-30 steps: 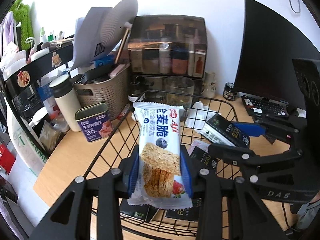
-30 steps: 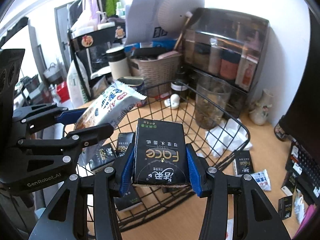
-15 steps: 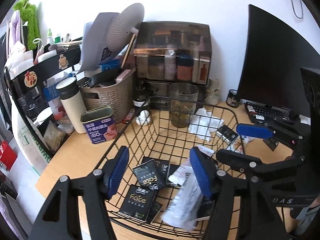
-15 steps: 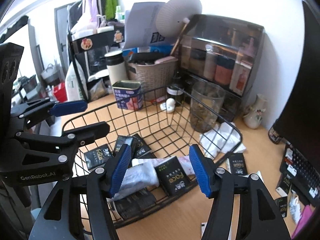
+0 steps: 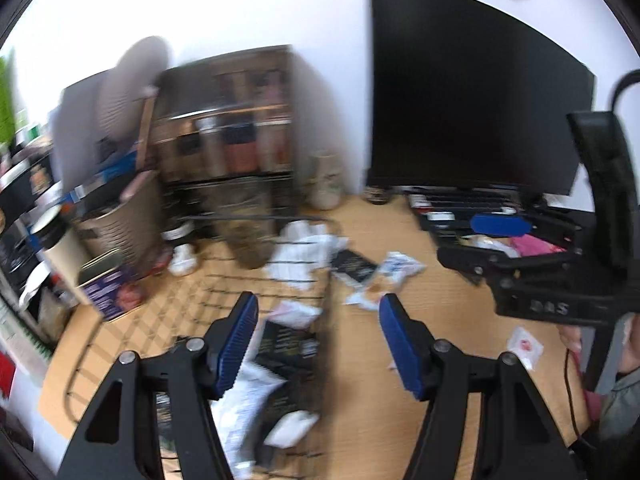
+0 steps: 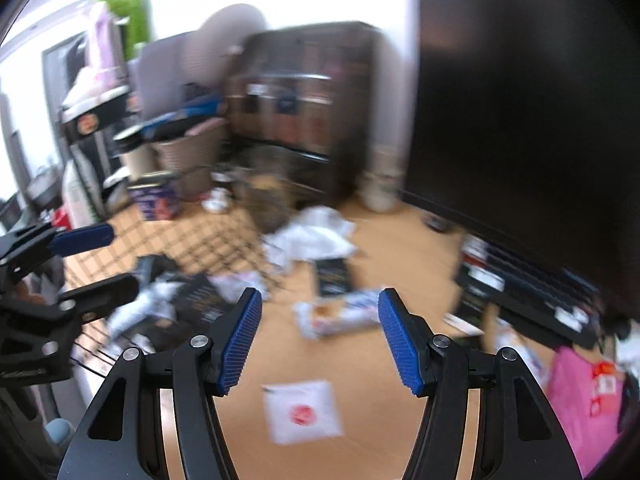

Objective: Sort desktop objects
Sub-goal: 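Move both open tools back over the desk items, then grasp a white snack-bar wrapper with the left tool while the right tool grasps a Face tissue pack, then carry both held items over the wire basket and open both tools, then move both open tools back over the remaining desk items, then grasp a black Face tissue pack with the left tool while the right tool grasps another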

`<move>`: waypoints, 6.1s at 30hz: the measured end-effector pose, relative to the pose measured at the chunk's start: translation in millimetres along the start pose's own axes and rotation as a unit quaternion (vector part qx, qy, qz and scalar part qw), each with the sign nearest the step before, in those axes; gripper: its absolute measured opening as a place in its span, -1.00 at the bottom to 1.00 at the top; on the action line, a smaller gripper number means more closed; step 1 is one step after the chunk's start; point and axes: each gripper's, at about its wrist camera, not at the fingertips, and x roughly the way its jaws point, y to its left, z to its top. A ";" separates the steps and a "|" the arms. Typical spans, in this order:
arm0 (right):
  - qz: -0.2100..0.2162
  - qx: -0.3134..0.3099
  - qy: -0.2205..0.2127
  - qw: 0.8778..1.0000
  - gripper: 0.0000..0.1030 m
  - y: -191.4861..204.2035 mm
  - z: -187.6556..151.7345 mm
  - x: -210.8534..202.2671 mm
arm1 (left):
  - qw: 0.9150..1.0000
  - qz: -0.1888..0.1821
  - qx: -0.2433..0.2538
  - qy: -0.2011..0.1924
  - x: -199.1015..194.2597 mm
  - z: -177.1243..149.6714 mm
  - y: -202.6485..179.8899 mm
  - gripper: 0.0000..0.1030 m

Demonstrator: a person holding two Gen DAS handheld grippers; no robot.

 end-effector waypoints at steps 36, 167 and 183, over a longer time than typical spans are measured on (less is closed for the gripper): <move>-0.048 0.035 0.136 0.989 0.16 -152.9 -65.2 110.2 | 0.983 -0.044 0.060 0.167 213.5 4.3 -87.2 0.33; -0.067 0.077 0.070 0.992 0.20 -140.2 -33.2 55.7 | 0.988 0.011 -0.071 0.135 178.2 19.7 -73.5 0.37; -0.044 0.072 0.100 0.991 0.20 -155.7 -22.6 119.1 | 0.977 0.086 -0.081 0.175 255.2 31.3 -56.8 0.25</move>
